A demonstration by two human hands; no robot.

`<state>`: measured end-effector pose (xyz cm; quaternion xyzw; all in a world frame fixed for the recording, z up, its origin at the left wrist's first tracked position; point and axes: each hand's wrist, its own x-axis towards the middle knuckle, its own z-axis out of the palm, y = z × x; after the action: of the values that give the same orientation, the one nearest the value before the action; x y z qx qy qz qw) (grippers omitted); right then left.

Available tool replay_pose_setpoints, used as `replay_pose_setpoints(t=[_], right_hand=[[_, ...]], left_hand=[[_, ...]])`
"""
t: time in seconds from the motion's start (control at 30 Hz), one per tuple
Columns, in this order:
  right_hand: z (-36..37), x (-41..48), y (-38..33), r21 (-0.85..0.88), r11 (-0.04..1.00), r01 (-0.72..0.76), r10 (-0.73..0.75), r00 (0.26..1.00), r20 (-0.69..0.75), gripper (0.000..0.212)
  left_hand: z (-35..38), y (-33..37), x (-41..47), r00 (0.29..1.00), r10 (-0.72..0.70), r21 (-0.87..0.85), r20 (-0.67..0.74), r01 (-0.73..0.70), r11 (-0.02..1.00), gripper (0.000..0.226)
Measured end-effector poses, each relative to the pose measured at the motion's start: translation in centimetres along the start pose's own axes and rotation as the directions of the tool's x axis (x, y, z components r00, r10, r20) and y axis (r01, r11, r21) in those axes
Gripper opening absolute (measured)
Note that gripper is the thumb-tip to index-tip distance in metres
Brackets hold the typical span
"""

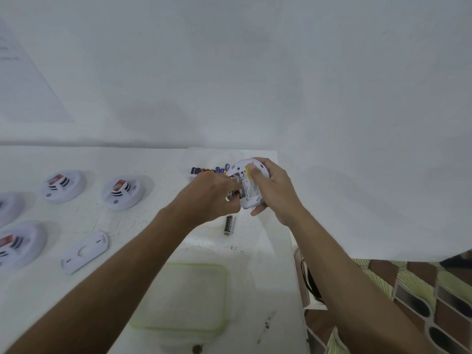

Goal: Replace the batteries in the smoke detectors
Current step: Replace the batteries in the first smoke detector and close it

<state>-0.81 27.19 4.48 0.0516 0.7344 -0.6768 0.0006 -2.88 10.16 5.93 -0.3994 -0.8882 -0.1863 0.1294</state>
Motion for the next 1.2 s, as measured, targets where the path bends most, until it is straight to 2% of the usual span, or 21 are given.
replay_pose_setpoints(t=[0.2, 0.5, 0.6, 0.67, 0.73, 0.83, 0.87, 0.97, 1.07, 1.13, 1.2], right_hand=[[-0.1, -0.1, 0.4, 0.028, 1.0, -0.01, 0.01, 1.0, 0.001, 0.02], [1.4, -0.3, 0.9, 0.018, 1.0, 0.018, -0.017, 0.999, -0.036, 0.023], [1.7, -0.2, 0.6, 0.021, 0.999, 0.037, -0.035, 0.996, -0.088, 0.026], [1.7, -0.2, 0.4, 0.03, 0.998, 0.048, -0.044, 0.991, -0.126, 0.026], [1.8, -0.3, 0.2, 0.046, 0.997, 0.054, -0.046, 0.987, -0.151, 0.026], [2.0, -0.4, -0.1, 0.065, 0.996, 0.065, -0.052, 0.982, -0.183, 0.026], [2.1, -0.4, -0.1, 0.067, 0.995, 0.069, -0.055, 0.98, -0.194, 0.027], [2.3, -0.5, -0.1, 0.07, 0.994, 0.078, -0.061, 0.974, -0.217, 0.029], [2.5, -0.6, 0.0, 0.081, 0.994, 0.075, -0.054, 0.97, -0.236, 0.029], [2.5, -0.7, 0.2, 0.084, 0.994, 0.064, -0.041, 0.967, -0.251, 0.028], [2.5, -0.8, 0.4, 0.08, 0.995, 0.054, -0.03, 0.964, -0.265, 0.028]], left_hand=[[-0.5, -1.0, -0.5, 0.999, 0.035, -0.098, 0.024, -0.032, 0.995, 0.031], [-0.8, -3.1, -1.5, 0.999, 0.002, -0.155, 0.035, 0.003, 0.988, 0.026], [-1.4, -3.0, -2.0, 0.983, -0.179, -0.292, -0.038, 0.16, 0.943, 0.025], [-1.7, -3.1, -2.4, 0.94, -0.326, -0.418, -0.096, 0.259, 0.871, 0.021], [-2.1, -3.3, -2.7, 0.904, -0.411, -0.461, -0.118, 0.317, 0.829, 0.018], [-2.5, -3.8, -2.8, 0.885, -0.466, -0.557, 0.017, 0.395, 0.73, 0.013], [-2.5, -3.9, -2.9, 0.889, -0.451, -0.529, 0.076, 0.419, 0.738, 0.012], [-1.6, -4.6, -3.1, 0.9, -0.324, -0.337, 0.292, 0.414, 0.846, 0.009], [0.3, -4.9, -3.2, 0.808, -0.28, -0.167, 0.518, 0.417, 0.893, 0.014], [1.5, -4.8, -2.9, 0.769, -0.297, -0.108, 0.565, 0.426, 0.898, 0.019], [2.3, -4.5, -2.6, 0.76, -0.323, -0.115, 0.563, 0.46, 0.88, 0.021]])
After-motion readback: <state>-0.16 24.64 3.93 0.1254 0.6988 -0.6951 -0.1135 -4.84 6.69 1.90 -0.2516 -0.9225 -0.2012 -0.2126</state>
